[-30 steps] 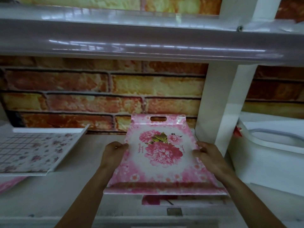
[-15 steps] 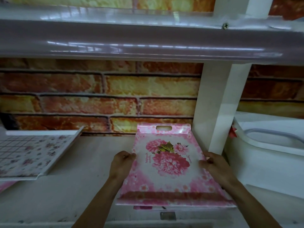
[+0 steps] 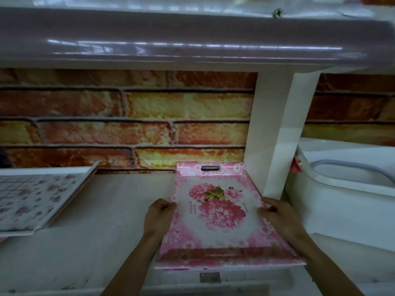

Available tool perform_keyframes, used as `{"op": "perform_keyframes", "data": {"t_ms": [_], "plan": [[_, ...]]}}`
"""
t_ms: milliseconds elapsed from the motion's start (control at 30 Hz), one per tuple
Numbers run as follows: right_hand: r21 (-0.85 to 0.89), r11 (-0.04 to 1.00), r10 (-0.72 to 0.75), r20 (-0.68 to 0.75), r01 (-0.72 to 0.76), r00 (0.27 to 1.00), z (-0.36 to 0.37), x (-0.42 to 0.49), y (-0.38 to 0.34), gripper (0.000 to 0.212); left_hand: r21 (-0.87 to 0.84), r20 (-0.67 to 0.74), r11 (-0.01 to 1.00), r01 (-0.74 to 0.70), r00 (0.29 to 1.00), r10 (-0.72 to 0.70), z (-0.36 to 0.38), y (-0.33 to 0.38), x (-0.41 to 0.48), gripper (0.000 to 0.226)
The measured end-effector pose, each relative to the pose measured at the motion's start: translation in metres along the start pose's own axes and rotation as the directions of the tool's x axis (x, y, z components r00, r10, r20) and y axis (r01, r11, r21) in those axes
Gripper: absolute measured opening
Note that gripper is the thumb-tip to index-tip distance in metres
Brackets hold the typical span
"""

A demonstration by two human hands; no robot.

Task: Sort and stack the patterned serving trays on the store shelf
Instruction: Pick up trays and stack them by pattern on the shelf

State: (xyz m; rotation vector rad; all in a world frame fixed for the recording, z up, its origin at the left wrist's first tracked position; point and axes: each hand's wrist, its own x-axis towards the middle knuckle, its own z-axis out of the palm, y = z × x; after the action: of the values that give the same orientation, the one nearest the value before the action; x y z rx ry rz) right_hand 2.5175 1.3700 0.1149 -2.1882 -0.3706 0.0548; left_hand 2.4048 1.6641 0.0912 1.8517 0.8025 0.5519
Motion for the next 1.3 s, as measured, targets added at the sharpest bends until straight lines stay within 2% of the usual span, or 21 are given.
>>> {"op": "perform_keyframes", "data": {"t_ms": [533, 833, 967, 1100, 1300], "plan": [[0.010, 1.000, -0.006, -0.045, 0.007, 0.999, 0.008, 0.008, 0.010, 0.027, 0.249, -0.057, 0.968, -0.023, 0.998, 0.039, 0.001, 0.006, -0.001, 0.023], [-0.103, 0.994, -0.031, -0.063, 0.024, 0.998, 0.012, 0.015, 0.018, 0.024, 0.297, -0.075, 0.955, -0.017, 0.996, 0.042, 0.008, 0.001, 0.001, 0.022], [-0.080, 0.997, -0.016, -0.072, 0.011, 0.997, 0.015, 0.017, 0.025, 0.019, 0.294, -0.079, 0.956, -0.017, 0.996, 0.042, 0.010, -0.002, 0.001, 0.024], [0.035, 0.999, 0.019, -0.051, -0.017, 0.999, 0.019, 0.019, 0.032, 0.020, 0.287, -0.087, 0.958, -0.011, 0.995, 0.038, 0.011, -0.007, 0.002, 0.028], [0.117, 0.993, 0.025, -0.064, -0.017, 0.998, 0.022, 0.018, 0.036, 0.019, 0.246, -0.105, 0.968, -0.036, 0.992, 0.064, 0.012, -0.010, -0.001, 0.027]]}}
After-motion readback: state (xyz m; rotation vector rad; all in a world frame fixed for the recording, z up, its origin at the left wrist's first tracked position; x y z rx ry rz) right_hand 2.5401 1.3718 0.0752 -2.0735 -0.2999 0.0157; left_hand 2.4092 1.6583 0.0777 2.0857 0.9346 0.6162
